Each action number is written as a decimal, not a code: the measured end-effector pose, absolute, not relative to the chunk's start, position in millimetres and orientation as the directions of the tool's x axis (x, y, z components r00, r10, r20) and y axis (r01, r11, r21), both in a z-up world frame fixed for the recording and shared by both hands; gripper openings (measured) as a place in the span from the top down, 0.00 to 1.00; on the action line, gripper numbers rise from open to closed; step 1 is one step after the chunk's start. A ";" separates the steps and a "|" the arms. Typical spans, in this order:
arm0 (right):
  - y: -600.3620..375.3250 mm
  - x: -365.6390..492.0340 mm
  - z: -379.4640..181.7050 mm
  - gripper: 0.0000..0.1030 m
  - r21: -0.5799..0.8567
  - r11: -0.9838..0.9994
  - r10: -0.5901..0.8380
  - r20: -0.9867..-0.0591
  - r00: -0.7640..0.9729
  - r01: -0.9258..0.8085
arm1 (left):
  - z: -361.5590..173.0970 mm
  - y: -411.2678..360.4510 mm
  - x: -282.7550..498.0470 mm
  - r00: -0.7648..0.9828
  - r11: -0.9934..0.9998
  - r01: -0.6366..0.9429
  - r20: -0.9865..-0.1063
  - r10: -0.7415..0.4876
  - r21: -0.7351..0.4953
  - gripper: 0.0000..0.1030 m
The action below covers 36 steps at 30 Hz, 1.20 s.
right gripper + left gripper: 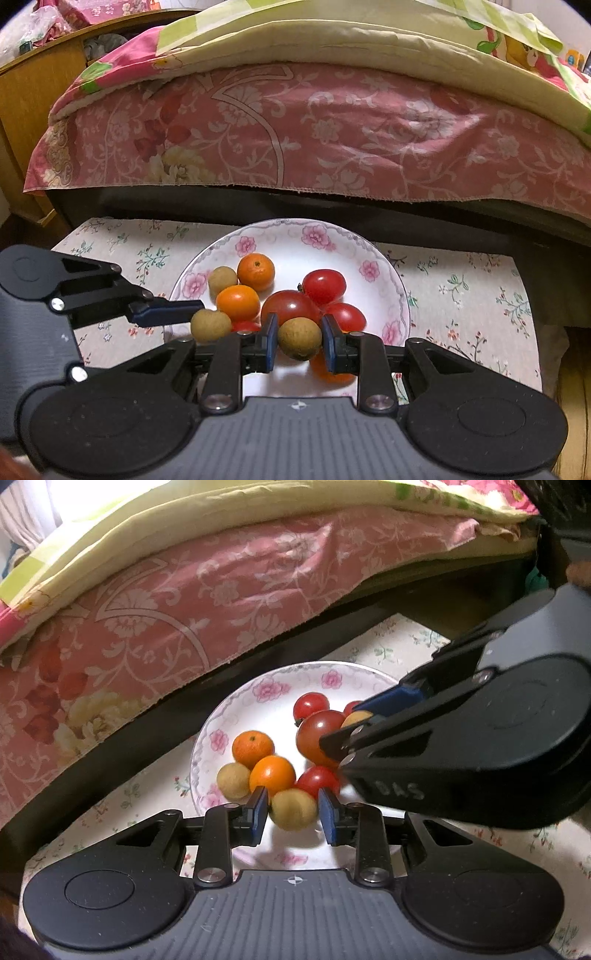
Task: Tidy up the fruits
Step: 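Lower both tan fruits onto the plate and open both tools to release them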
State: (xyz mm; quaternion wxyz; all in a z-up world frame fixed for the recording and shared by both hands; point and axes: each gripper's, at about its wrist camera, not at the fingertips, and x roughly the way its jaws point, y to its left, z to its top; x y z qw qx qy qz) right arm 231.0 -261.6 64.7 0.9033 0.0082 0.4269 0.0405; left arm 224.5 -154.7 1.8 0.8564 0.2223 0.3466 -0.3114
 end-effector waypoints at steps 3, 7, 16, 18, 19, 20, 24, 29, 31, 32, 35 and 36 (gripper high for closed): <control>-264.1 234.2 62.5 0.75 0.068 0.996 0.094 -0.767 0.634 -0.066 | 2.2 -157.8 226.8 0.568 0.709 0.687 -0.726 -0.387 0.160 0.62; -268.2 236.7 61.1 0.75 0.085 0.994 0.106 -0.765 0.635 -0.064 | 3.0 -159.8 227.3 0.570 0.705 0.691 -0.723 -0.392 0.162 0.62; -269.4 237.8 60.8 0.75 0.091 0.994 0.113 -0.766 0.633 -0.068 | 1.6 -161.1 226.3 0.571 0.702 0.693 -0.719 -0.396 0.165 0.59; -269.9 236.7 61.2 0.75 0.090 0.994 0.112 -0.766 0.632 -0.068 | 1.6 -160.7 225.4 0.572 0.703 0.692 -0.719 -0.395 0.164 0.59; -269.8 236.6 61.3 0.75 0.089 0.994 0.112 -0.766 0.633 -0.067 | 1.6 -160.7 225.1 0.572 0.704 0.691 -0.719 -0.395 0.164 0.59; -269.6 236.1 61.4 0.75 0.087 0.994 0.109 -0.766 0.634 -0.066 | 1.5 -160.7 224.7 0.573 0.704 0.691 -0.719 -0.394 0.164 0.59; -268.5 234.2 61.7 0.75 0.078 0.995 0.101 -0.763 0.638 -0.064 | 1.1 -161.4 224.5 0.570 0.703 0.692 -0.721 -0.394 0.163 0.58; -268.6 231.4 61.8 0.75 0.076 0.995 0.098 -0.762 0.641 -0.062 | 0.6 -161.5 222.5 0.564 0.699 0.696 -0.726 -0.394 0.161 0.58; -268.9 230.0 62.2 0.75 0.075 0.995 0.096 -0.761 0.642 -0.061 | 0.5 -161.7 222.0 0.557 0.698 0.699 -0.730 -0.396 0.154 0.57; -269.0 229.4 62.3 0.75 0.074 0.996 0.094 -0.760 0.643 -0.059 | 0.4 -161.9 221.7 0.556 0.699 0.699 -0.731 -0.396 0.154 0.57; -269.1 229.1 62.5 0.75 0.072 0.996 0.092 -0.761 0.642 -0.058 | 0.9 -162.2 220.8 0.555 0.697 0.700 -0.732 -0.395 0.155 0.57; -269.3 228.3 62.8 0.75 0.071 0.996 0.091 -0.761 0.642 -0.057 | 1.5 -162.3 220.3 0.556 0.697 0.700 -0.732 -0.395 0.156 0.57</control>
